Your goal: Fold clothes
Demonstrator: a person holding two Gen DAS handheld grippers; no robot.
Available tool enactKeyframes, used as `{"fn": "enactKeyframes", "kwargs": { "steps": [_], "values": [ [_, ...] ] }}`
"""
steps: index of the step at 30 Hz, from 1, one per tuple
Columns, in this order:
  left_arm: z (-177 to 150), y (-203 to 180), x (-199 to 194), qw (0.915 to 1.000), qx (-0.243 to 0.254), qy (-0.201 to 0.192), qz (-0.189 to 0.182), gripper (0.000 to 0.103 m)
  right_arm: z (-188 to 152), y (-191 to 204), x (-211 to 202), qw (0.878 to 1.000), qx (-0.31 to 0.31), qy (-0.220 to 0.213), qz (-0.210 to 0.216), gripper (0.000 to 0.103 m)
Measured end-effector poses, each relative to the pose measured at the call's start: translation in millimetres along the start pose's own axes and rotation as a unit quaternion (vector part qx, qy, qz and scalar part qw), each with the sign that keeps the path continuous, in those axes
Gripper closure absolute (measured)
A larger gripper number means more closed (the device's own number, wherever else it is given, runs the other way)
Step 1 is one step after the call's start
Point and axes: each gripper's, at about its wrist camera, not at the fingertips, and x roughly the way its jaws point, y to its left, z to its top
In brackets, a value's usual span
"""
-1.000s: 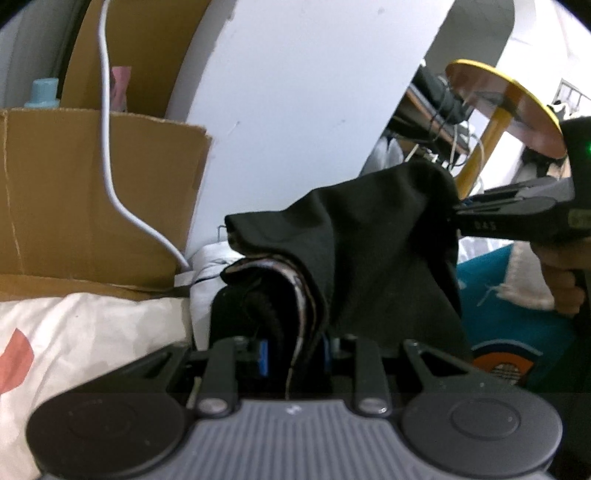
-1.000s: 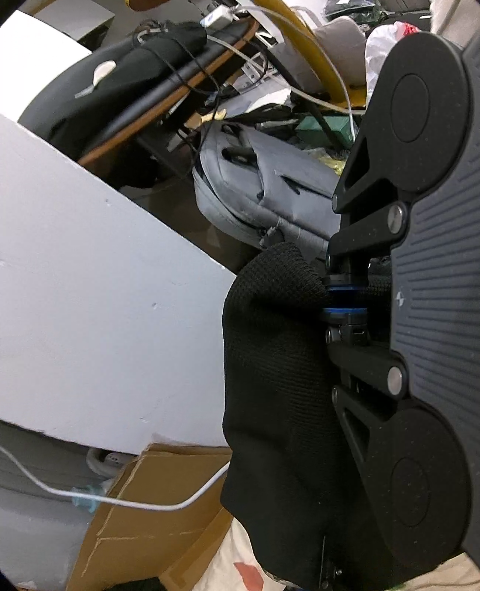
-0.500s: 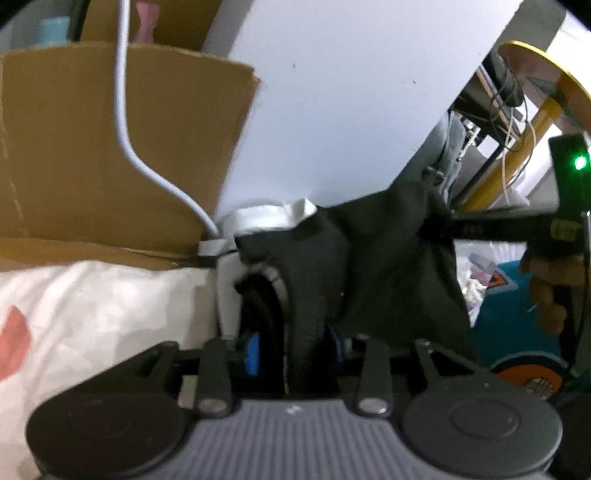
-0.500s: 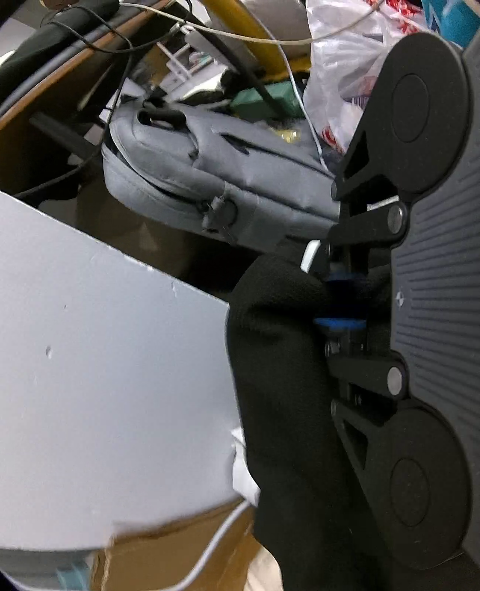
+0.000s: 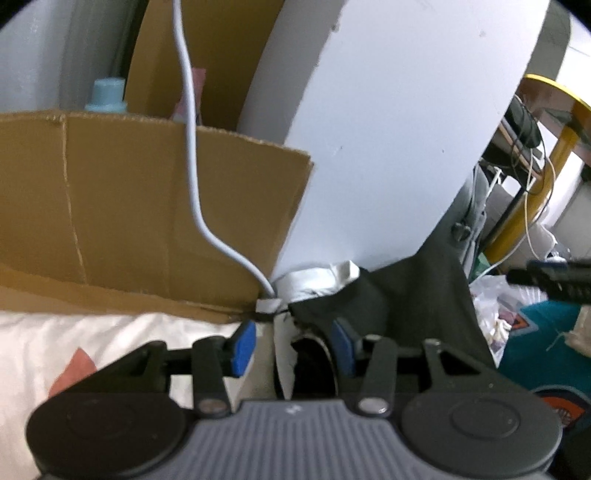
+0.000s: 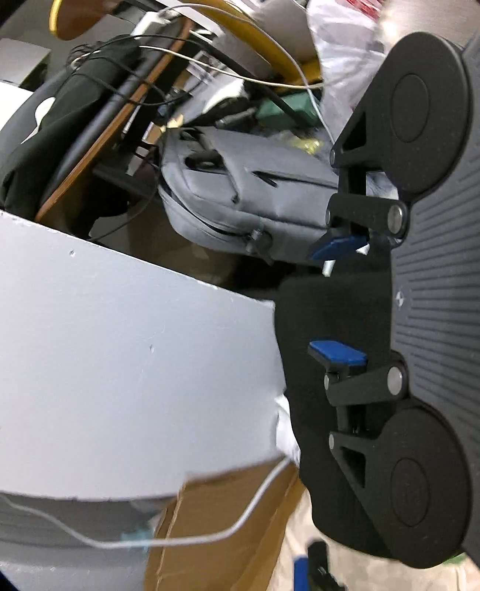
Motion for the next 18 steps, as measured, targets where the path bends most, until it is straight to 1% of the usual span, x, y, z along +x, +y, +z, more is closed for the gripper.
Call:
{"fn": "enactKeyframes", "kwargs": {
  "steps": [3, 4, 5, 6, 7, 8, 9, 10, 12, 14, 15, 18],
  "values": [
    [0, -6, -2, 0.9998, 0.016, -0.008, -0.013, 0.054, -18, 5, -6, 1.000, 0.001, 0.011, 0.012, 0.051],
    [-1, -9, -4, 0.9994, 0.026, -0.015, -0.016, 0.055, -23, 6, -6, 1.000, 0.005, 0.015, 0.016, 0.055],
    [-1, -13, -6, 0.9989, 0.036, -0.021, -0.020, 0.057, -27, 7, -7, 1.000, 0.009, 0.018, 0.020, 0.059],
    [-2, -16, -8, 0.9983, 0.046, -0.028, -0.024, 0.063, -33, 10, -7, 0.999, 0.012, 0.027, 0.028, 0.064],
    [-3, -20, -10, 0.9971, 0.057, -0.036, -0.036, 0.069, -39, 12, -7, 0.999, 0.014, 0.033, 0.033, 0.066],
    [-4, -23, -11, 0.9962, 0.063, -0.039, -0.047, 0.073, -43, 13, -8, 0.999, 0.016, 0.037, 0.034, 0.067],
    [-5, -26, -11, 0.9950, 0.071, -0.040, -0.057, 0.081, -46, 15, -8, 0.998, 0.017, 0.040, 0.036, 0.069],
    [-7, -31, -10, 0.9935, 0.087, -0.038, -0.062, 0.085, -52, 17, -8, 0.998, 0.019, 0.044, 0.038, 0.072],
    [-8, -35, -8, 0.9927, 0.095, -0.035, -0.065, 0.090, -63, 21, -8, 0.997, 0.026, 0.053, 0.044, 0.075],
    [-9, -38, -4, 0.9924, 0.096, -0.029, -0.071, 0.091, -71, 25, -8, 0.997, 0.030, 0.060, 0.045, 0.079],
    [-9, -39, -2, 0.9924, 0.096, -0.027, -0.072, 0.091, -74, 27, -7, 0.997, 0.028, 0.063, 0.046, 0.083],
    [-9, -40, 10, 0.9923, 0.099, -0.017, -0.073, 0.092, -81, 35, -4, 0.996, 0.021, 0.076, 0.048, 0.085]
  ]
}}
